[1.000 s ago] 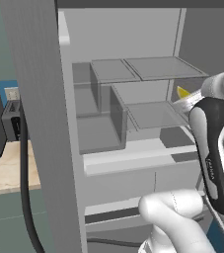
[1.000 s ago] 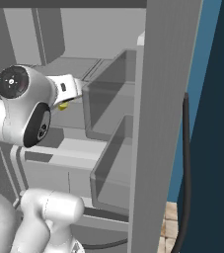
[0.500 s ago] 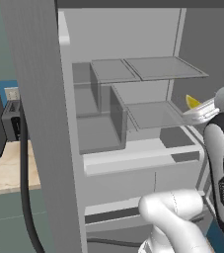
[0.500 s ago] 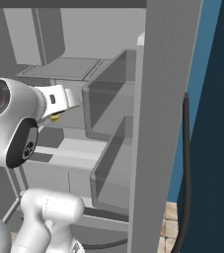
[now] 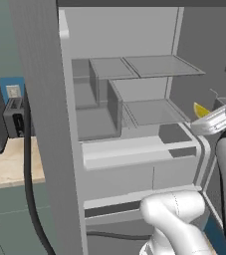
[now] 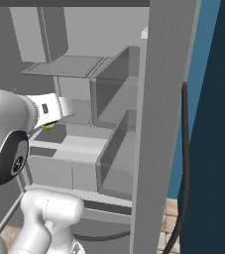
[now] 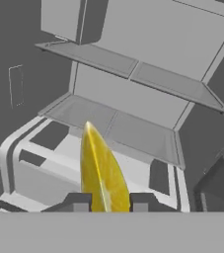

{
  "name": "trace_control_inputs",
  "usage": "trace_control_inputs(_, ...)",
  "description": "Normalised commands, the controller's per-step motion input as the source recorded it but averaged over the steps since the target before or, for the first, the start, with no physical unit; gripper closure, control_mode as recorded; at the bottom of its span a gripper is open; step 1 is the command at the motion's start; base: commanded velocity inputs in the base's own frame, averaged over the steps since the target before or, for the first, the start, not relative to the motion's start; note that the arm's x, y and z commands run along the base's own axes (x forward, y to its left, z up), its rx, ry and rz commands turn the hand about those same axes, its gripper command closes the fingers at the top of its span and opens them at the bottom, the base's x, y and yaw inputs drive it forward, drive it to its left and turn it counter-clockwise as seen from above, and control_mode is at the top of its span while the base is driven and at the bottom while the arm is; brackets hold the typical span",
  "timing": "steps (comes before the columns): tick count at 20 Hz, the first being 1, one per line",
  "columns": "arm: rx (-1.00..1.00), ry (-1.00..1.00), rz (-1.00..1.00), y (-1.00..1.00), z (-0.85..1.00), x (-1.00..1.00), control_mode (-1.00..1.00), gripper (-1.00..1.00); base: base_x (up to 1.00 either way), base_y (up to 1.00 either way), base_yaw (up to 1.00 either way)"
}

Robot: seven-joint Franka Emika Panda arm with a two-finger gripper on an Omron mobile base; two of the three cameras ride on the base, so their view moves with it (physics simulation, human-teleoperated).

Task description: There is a bowl on the dining counter. Grab a lemon wedge from the fridge and place it in the bowl. Then get the liquor bottle and glass cup from the cabinet and place them next to the bowl.

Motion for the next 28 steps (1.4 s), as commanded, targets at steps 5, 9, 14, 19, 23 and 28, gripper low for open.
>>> trace_control_inputs(5,0.00,0.00,0.00,0.00,0.00,0.00,1.00,1.00,-0.93,0.03,0.00)
trace_control_inputs(9,0.00,0.00,0.00,0.00,0.00,0.00,1.00,1.00,-1.00,0.15,0.00)
trace_control_inputs(14,0.00,0.00,0.00,0.00,0.00,0.00,1.00,1.00,-0.97,0.40,0.04)
trace_control_inputs(19,0.00,0.00,0.00,0.00,0.00,0.00,1.00,1.00,-0.90,0.61,0.18)
trace_control_inputs(23,0.00,0.00,0.00,0.00,0.00,0.00,1.00,1.00,-0.78,0.73,0.30)
trace_control_inputs(28,0.00,0.00,0.00,0.00,0.00,0.00,1.00,1.00,-0.63,0.77,0.38)
